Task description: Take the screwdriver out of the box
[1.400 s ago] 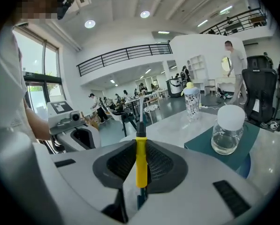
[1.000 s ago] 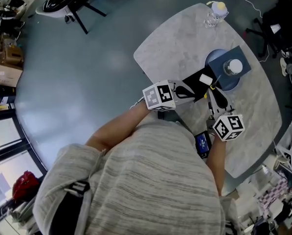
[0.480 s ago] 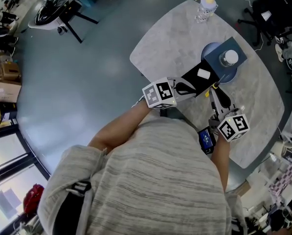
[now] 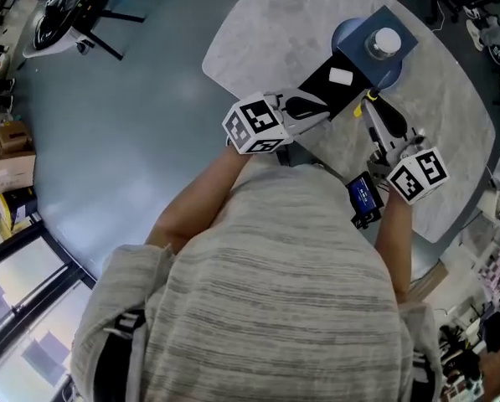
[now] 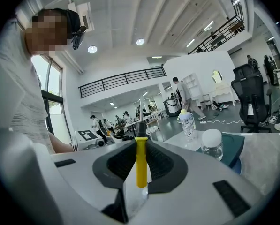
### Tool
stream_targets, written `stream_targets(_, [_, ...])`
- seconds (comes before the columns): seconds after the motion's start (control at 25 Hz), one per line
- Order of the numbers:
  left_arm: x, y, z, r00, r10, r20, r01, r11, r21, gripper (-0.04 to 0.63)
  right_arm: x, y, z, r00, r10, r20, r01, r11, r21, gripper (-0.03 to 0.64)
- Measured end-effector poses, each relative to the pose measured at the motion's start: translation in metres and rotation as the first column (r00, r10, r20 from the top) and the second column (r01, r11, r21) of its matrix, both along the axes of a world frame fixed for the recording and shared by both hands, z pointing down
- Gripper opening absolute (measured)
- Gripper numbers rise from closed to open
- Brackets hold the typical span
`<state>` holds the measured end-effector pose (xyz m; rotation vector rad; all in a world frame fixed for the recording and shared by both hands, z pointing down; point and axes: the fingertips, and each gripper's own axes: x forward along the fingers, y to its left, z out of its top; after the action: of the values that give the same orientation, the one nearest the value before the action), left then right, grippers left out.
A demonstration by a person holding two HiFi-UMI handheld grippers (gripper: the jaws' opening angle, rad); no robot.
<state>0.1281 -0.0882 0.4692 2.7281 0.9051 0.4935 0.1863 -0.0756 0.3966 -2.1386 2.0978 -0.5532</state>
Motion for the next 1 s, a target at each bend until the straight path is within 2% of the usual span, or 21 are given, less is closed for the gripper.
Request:
stream_targets(0.24, [0.009, -0.003, 0.003, 0.999, -0.039, 0.008, 0.039, 0.999, -0.033, 0.017, 0.008, 0.006, 0.000, 1.000, -0.007, -0.001, 0.007, 1.000, 0.012, 0.064])
stream_targets(1.0, [0.012, 0.012, 0.000, 0.999, -0.053, 0.005, 0.054, 0.998, -0.034, 0.017, 0.010, 0.015, 0.002, 0.999, -0.046, -0.002, 0.046, 0.999, 0.011, 0.064])
